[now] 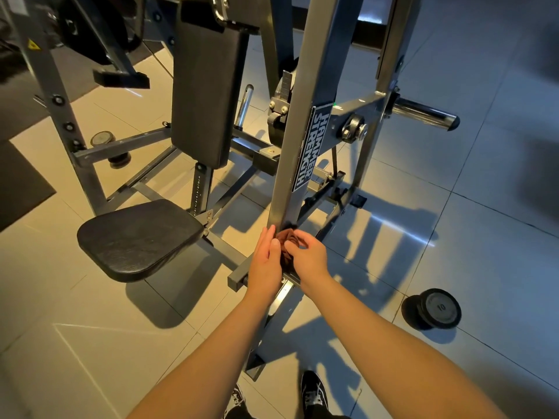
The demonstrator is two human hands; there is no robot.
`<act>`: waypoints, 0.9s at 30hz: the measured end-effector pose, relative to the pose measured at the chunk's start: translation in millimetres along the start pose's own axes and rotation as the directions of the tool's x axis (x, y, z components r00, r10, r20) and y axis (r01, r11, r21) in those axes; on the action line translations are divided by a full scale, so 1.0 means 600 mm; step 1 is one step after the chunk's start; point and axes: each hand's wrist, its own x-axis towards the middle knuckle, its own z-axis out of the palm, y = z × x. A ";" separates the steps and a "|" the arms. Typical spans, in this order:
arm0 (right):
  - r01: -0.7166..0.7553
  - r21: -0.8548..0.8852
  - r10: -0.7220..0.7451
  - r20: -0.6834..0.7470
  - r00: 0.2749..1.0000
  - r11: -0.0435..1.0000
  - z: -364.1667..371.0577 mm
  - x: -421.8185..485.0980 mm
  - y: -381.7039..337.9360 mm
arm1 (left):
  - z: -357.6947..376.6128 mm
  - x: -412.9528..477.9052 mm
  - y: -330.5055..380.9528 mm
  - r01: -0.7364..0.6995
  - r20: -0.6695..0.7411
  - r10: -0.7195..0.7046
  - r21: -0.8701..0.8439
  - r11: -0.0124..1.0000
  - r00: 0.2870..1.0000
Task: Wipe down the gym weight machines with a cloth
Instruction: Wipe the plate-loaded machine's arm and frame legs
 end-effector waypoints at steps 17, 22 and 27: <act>0.461 -0.401 -0.429 0.174 0.887 0.791 0.000 -0.014 -0.048 | -0.043 -0.007 0.059 -0.034 0.071 0.043 -0.123 0.992 0.997; 0.395 -0.169 -0.404 -0.021 0.915 0.903 -0.019 -0.014 -0.063 | -0.045 -0.005 0.051 -0.065 0.123 0.066 -0.008 0.998 0.990; 0.222 -0.016 -0.223 -0.057 0.973 0.975 0.006 0.007 -0.048 | -0.036 0.005 0.039 -0.086 0.097 0.083 0.030 0.996 0.992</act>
